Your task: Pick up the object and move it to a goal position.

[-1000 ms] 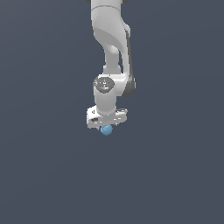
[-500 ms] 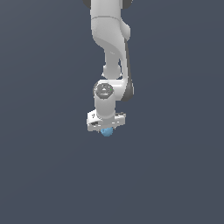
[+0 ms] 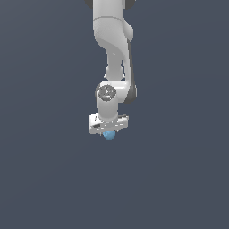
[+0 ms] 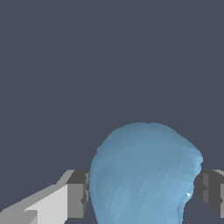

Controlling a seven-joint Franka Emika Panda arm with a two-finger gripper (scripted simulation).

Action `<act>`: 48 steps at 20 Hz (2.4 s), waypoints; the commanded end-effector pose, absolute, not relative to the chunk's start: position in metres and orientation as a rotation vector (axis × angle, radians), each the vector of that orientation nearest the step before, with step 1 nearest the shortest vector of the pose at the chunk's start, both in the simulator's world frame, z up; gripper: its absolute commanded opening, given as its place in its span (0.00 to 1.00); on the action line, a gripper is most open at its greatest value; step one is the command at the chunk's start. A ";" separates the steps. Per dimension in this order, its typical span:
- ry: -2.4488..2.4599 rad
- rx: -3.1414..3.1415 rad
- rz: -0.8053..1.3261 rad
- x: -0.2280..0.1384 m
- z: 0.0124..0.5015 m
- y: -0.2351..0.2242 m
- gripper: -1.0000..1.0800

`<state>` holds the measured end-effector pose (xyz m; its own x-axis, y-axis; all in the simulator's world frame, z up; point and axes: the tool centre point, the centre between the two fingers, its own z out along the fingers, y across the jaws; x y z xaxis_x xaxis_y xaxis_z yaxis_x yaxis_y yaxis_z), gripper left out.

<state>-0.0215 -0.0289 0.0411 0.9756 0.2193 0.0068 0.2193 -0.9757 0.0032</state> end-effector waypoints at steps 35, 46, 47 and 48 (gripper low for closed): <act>0.351 3.124 0.005 -0.095 0.295 -0.119 0.00; 0.352 3.123 0.002 -0.119 0.392 -0.155 0.00; 0.352 3.123 0.002 -0.120 0.398 -0.157 0.00; 0.352 3.123 0.001 -0.121 0.403 -0.159 0.00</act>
<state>-0.1187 -0.1561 0.3944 0.9751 0.2217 0.0027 0.2217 -0.9751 -0.0005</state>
